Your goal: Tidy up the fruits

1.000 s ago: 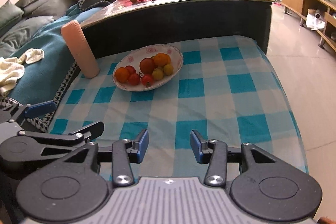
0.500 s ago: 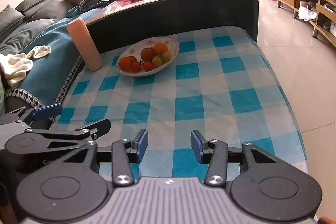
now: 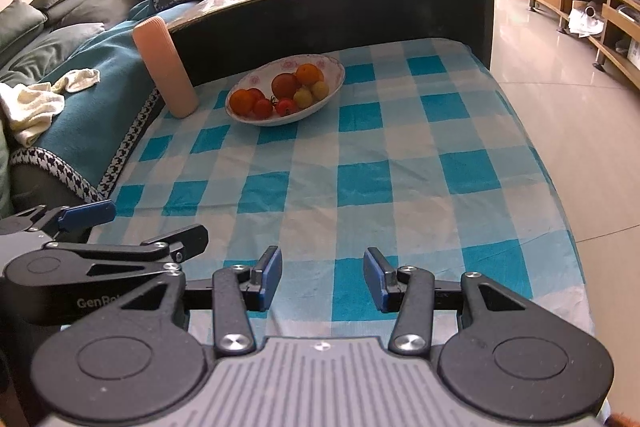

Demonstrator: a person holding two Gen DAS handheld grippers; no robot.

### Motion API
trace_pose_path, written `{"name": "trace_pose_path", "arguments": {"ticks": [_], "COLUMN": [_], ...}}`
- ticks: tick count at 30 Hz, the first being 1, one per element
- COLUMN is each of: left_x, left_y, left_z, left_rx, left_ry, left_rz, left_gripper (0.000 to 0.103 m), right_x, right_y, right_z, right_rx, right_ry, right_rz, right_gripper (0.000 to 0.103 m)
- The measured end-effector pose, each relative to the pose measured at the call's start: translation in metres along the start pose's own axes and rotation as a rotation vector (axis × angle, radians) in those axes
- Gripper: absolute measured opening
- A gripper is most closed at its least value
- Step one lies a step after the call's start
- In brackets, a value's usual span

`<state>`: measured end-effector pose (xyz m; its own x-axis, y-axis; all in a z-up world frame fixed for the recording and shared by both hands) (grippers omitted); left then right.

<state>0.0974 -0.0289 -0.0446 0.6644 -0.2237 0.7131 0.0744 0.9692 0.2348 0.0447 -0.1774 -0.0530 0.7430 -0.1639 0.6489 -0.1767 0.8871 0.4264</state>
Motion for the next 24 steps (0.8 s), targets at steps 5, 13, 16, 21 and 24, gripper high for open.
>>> {"name": "trace_pose_path", "arguments": {"ticks": [5,13,16,21,24], "left_x": [-0.003,-0.005,-0.006,-0.006,-0.006], "left_y": [0.002,0.004,0.006,0.009,0.010], "left_z": [-0.003,-0.003,-0.003,-0.004,-0.003], "left_rx": [-0.002,0.005,0.011,0.027,0.034], "left_ry": [0.033,0.036,0.038,0.034,0.029], "left_rz": [0.023,0.033,0.043,0.050,0.049], "left_gripper": [0.103,0.102,0.102,0.102,0.102], "right_x": [0.000,-0.002,-0.002,-0.001,-0.001], "right_y": [0.000,0.002,0.003,0.006,0.009], "right_z": [-0.003,-0.006,-0.007,-0.010,-0.011], "right_rx": [0.003,0.012,0.006,0.005,0.006], "right_ry": [0.005,0.011,0.014,0.016,0.015], "right_rz": [-0.003,-0.008,-0.012,-0.010,-0.006], "right_gripper": [0.059,0.059,0.059,0.059,0.059]}}
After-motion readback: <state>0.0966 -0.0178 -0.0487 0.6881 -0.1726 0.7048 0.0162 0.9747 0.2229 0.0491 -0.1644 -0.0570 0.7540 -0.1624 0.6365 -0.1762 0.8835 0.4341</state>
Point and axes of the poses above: each gripper's, at about its wrist camera, not at the fingertips, and z roughly against the way its jaws point, y to its left, x to its top, the point moved 7 cm from there along -z, roughly the way its jaws point, and after that the axes turned 15 degrees about x, right-handed, at the moved point
